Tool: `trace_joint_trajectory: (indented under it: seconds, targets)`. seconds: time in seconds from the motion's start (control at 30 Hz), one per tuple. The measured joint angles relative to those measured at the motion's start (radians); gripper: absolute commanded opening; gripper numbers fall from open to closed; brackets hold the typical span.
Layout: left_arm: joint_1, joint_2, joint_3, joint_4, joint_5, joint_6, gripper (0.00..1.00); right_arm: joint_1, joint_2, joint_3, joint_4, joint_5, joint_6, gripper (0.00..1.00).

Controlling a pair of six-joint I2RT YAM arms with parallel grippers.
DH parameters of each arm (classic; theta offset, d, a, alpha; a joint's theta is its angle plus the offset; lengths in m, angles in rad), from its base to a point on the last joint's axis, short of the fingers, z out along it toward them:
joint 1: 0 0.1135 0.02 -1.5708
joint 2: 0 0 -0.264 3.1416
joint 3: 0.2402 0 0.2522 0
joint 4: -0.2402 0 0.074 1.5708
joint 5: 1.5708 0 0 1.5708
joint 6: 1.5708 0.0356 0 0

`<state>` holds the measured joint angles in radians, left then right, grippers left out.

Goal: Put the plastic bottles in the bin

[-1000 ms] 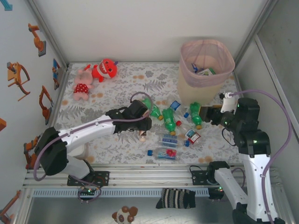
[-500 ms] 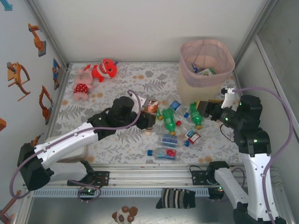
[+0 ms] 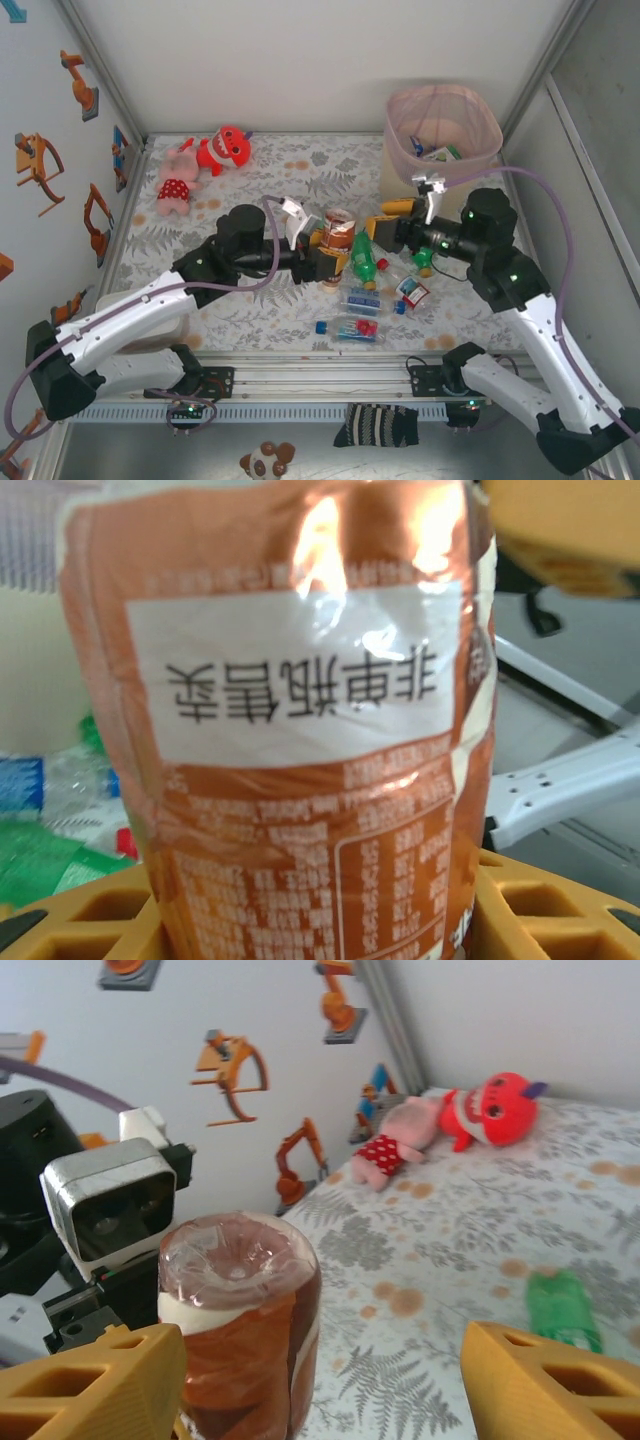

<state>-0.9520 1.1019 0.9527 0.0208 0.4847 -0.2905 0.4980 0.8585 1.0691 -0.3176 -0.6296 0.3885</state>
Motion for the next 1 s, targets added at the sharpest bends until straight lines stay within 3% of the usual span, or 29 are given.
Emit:
trace_joint_trajectory:
  seconds: [0.4,1.0]
  targets:
    - [0.002,-0.019,0.0,0.055,0.087,0.004,0.51,0.098,0.075,0.012,0.16,-0.065,-0.012,0.8]
    - [-0.004,-0.006,-0.001,0.085,0.096,0.018,0.5,0.124,0.098,-0.02,0.241,-0.153,-0.022,0.78]
